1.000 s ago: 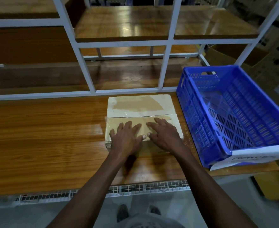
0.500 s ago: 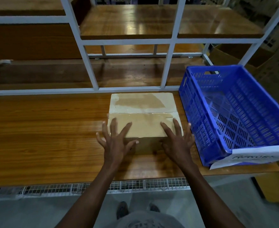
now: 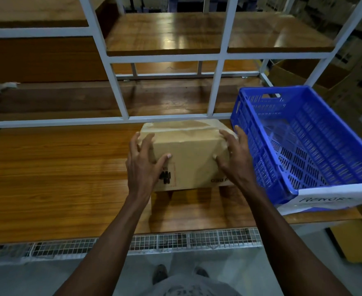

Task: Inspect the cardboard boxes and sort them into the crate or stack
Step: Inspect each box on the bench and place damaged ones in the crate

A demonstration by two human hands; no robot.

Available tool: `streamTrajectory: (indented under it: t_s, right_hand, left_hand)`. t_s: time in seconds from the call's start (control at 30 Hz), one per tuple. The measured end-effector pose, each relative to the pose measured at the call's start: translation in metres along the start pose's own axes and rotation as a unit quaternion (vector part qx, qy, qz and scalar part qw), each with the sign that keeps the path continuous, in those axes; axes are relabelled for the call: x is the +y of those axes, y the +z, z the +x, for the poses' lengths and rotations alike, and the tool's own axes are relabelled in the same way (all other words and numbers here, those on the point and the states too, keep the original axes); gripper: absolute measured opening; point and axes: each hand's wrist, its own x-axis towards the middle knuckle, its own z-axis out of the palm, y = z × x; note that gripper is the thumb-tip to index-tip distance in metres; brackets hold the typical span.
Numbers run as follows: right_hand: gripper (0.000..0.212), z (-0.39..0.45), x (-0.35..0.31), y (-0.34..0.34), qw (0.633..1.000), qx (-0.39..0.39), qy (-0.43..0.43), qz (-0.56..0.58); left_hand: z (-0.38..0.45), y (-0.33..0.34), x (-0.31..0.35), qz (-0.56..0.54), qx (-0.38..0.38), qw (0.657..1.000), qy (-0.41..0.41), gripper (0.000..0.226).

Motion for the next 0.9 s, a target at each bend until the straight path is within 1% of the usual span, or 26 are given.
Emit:
streamTrajectory:
  t_s: [0.1,0.17,0.27,0.3,0.37,0.43,0.5,0.57,0.63,0.73,0.8,0.87,0.9]
  right_hand:
    - [0.075,0.018,-0.014,-0.011,1.0,0.011,0.002,0.017]
    - [0.068,0.027,-0.021,-0.016,0.999,0.018,0.011,0.029]
    - [0.051,0.035,-0.026,-0.016,1.0,0.019,0.006,0.014]
    - [0.049,0.038,-0.027,-0.016,1.0,0.016,0.006,-0.001]
    - [0.052,0.045,-0.029,-0.014,0.999,-0.014,0.019,-0.042]
    - [0.061,0.055,-0.031,-0.01,0.993,-0.062,0.036,-0.095]
    - [0.066,0.065,-0.034,-0.004,0.985,-0.092,0.043,-0.142]
    - [0.065,0.076,-0.038,0.001,0.981,-0.1,0.054,-0.158]
    - [0.063,0.088,-0.043,0.005,0.979,-0.102,0.064,-0.165]
    - [0.062,0.102,-0.045,0.01,0.972,-0.126,0.077,-0.181]
    - [0.063,0.108,-0.043,0.011,0.969,-0.134,0.082,-0.188]
    - [0.064,0.114,-0.042,0.012,0.968,-0.146,0.087,-0.187]
    - [0.064,0.117,-0.042,0.012,0.966,-0.154,0.088,-0.191]
  left_hand:
    - [0.02,-0.006,0.01,-0.013,0.014,1.0,0.001,0.066]
    - [0.032,-0.007,0.013,-0.015,0.011,1.0,0.004,0.061]
    - [0.047,-0.009,0.017,-0.006,-0.004,1.0,-0.001,0.07]
    - [0.051,-0.009,0.019,-0.003,-0.01,1.0,-0.003,0.073]
    - [0.058,-0.007,0.024,0.029,-0.026,0.999,-0.001,0.068]
    - [0.068,-0.004,0.028,0.068,-0.056,0.996,0.0,0.06]
    - [0.083,0.0,0.027,0.087,-0.099,0.991,-0.012,0.062]
    - [0.102,0.002,0.024,0.106,-0.145,0.983,-0.02,0.069]
    - [0.117,0.003,0.024,0.121,-0.173,0.977,-0.028,0.072]
    - [0.122,0.007,0.034,0.156,-0.176,0.972,-0.033,0.058]
    - [0.117,0.015,0.043,0.194,-0.156,0.969,-0.005,0.048]
    - [0.111,0.021,0.045,0.21,-0.153,0.966,0.013,0.048]
    - [0.11,0.023,0.044,0.216,-0.161,0.963,0.013,0.053]
